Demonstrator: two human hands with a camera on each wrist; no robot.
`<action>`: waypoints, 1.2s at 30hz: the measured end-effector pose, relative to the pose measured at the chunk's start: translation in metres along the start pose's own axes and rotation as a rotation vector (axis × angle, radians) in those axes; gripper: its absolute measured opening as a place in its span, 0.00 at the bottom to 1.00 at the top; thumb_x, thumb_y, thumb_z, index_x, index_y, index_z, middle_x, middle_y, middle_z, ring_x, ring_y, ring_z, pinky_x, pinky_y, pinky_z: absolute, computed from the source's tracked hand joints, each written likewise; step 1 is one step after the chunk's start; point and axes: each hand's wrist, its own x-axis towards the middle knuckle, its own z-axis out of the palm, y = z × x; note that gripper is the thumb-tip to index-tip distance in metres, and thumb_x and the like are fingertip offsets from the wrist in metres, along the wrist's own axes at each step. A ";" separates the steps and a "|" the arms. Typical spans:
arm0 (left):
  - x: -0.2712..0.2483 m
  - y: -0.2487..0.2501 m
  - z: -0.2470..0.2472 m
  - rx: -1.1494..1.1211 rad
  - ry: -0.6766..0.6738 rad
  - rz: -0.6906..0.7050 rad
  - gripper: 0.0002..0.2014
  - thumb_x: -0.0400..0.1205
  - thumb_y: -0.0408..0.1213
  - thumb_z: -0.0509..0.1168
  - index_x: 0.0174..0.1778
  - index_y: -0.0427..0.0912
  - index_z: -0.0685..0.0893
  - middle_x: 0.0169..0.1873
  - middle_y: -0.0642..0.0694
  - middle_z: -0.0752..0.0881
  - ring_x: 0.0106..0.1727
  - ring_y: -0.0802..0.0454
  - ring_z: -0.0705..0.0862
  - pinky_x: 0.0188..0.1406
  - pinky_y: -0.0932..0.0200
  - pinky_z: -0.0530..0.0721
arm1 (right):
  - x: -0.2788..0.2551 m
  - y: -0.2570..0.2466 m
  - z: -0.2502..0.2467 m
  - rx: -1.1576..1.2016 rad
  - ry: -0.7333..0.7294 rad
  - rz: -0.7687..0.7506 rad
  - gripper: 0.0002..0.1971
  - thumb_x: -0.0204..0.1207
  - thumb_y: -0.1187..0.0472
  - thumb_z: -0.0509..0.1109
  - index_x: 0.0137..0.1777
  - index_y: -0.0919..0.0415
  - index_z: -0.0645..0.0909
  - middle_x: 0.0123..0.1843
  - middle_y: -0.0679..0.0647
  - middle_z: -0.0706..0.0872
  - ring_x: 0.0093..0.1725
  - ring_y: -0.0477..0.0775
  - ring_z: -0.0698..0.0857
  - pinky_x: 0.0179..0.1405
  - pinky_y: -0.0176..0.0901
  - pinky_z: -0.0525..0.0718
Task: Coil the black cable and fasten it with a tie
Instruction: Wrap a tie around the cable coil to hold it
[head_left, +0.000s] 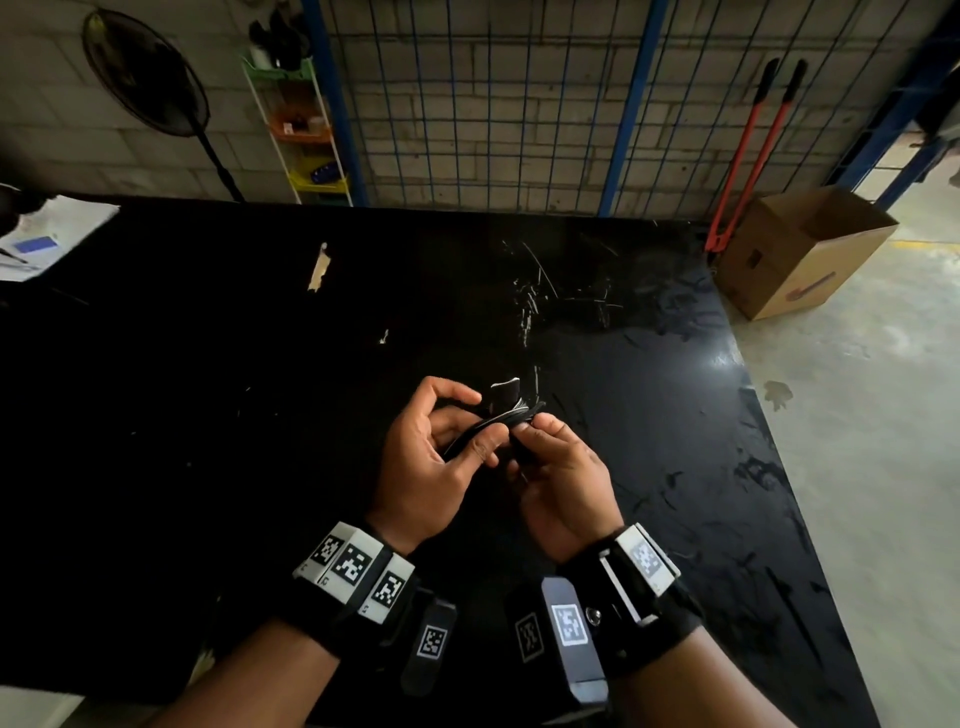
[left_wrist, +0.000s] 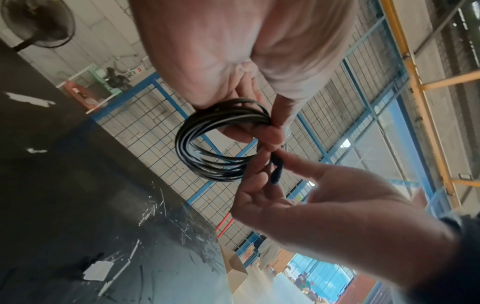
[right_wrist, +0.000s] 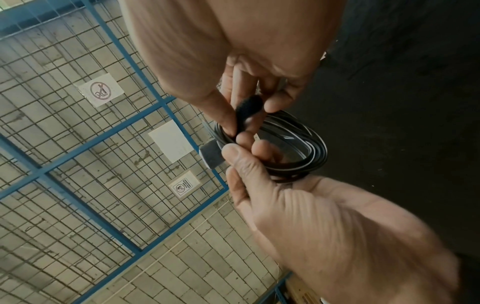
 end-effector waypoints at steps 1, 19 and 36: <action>0.001 0.000 0.000 -0.005 -0.018 -0.018 0.17 0.79 0.35 0.79 0.62 0.44 0.84 0.39 0.40 0.95 0.37 0.48 0.94 0.50 0.50 0.92 | 0.000 0.000 0.000 -0.007 0.000 -0.008 0.13 0.80 0.76 0.68 0.42 0.57 0.81 0.37 0.53 0.89 0.34 0.49 0.89 0.37 0.40 0.78; 0.006 -0.001 -0.006 -0.033 0.023 -0.118 0.12 0.82 0.29 0.76 0.53 0.52 0.92 0.38 0.47 0.97 0.37 0.55 0.94 0.45 0.60 0.92 | -0.013 -0.008 -0.011 -0.687 -0.110 -0.460 0.09 0.75 0.76 0.79 0.50 0.63 0.90 0.43 0.55 0.94 0.40 0.45 0.91 0.41 0.35 0.89; 0.011 0.015 -0.014 0.033 -0.139 -0.130 0.12 0.81 0.27 0.75 0.53 0.49 0.92 0.40 0.40 0.96 0.38 0.50 0.95 0.46 0.60 0.93 | 0.002 -0.036 -0.024 -1.489 -0.267 -1.208 0.05 0.79 0.62 0.77 0.53 0.60 0.90 0.51 0.52 0.84 0.48 0.50 0.85 0.48 0.45 0.86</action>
